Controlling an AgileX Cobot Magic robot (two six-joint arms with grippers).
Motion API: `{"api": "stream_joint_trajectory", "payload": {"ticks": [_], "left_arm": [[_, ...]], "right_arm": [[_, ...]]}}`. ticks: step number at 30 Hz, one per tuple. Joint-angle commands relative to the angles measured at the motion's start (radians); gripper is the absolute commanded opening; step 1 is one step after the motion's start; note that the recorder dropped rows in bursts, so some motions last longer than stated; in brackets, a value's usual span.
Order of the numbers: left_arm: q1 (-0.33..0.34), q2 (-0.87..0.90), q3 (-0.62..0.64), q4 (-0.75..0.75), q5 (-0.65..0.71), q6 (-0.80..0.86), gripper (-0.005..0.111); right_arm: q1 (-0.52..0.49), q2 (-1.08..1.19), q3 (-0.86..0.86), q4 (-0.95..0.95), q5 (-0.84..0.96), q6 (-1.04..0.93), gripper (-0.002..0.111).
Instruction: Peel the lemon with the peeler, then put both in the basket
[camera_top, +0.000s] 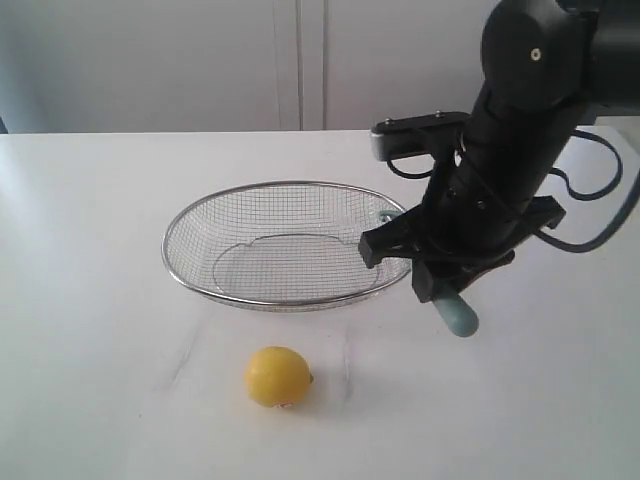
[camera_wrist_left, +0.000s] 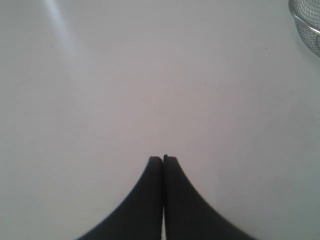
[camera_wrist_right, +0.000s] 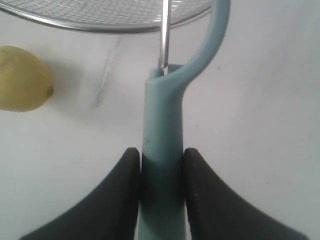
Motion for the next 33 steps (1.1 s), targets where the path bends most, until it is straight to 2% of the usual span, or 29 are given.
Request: {"api": "stream_joint_trajectory", "payload": {"ticks": [1,8,33], "left_arm": [[0.001,-0.005,0.005,-0.003,-0.005,0.000,0.000],[0.001,-0.005,0.005,-0.003,-0.005,0.000,0.000],[0.001,-0.005,0.005,-0.003,-0.005,0.000,0.000]], "right_arm": [[-0.043,-0.050,0.048,-0.013,-0.032,0.048,0.000],[-0.093,-0.098,0.078,-0.018,-0.030,0.067,0.000],[-0.093,-0.102,0.078,-0.076,-0.026,0.047,0.000]]}}
